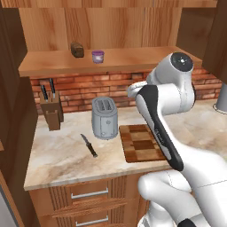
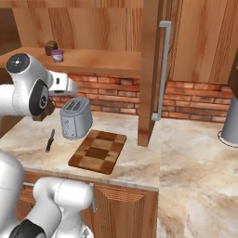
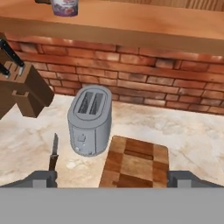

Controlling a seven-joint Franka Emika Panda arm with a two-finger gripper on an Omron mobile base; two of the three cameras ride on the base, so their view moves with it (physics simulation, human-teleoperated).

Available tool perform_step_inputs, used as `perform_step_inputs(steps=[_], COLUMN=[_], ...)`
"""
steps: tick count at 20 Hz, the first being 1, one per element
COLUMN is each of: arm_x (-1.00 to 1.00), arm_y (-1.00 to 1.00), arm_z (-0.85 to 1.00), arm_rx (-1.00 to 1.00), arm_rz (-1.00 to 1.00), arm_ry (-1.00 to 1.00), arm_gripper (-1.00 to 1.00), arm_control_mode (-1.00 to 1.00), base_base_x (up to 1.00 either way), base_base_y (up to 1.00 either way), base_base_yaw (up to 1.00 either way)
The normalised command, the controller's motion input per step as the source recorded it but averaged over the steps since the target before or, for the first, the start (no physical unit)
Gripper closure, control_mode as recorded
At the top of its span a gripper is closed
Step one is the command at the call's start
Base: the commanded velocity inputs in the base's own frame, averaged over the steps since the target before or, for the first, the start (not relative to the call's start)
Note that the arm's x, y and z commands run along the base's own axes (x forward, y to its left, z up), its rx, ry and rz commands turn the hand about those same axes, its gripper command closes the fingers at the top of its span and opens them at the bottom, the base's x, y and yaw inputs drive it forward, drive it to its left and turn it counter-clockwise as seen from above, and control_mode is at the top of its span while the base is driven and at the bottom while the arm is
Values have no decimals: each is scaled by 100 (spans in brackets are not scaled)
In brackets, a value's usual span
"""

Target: Pick the bread, place it on the cutting board, pick the jam, place it on the counter, and close the cabinet.

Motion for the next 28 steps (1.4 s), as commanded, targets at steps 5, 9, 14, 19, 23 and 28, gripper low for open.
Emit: perform_step_inputs(steps=[5,9,14,19,23,28], arm_x=[-1,-3,-3,-2,0,0], arm_y=[27,28,28,27,26,25], arm_z=[19,18,17,17,12,9], arm_rx=[0,0,0,0,0,0], arm_rz=[0,0,0,0,0,0], arm_ry=[-2,-2,-2,-1,0,0], arm_gripper=[-100,-100,-100,-100,-100,-100], arm_control_mode=[-100,-100,-100,-100,-100,-100], base_base_x=[0,0,0,0,0,0], base_base_y=[0,0,0,0,0,0], base_base_yaw=[0,0,0,0,0,0])
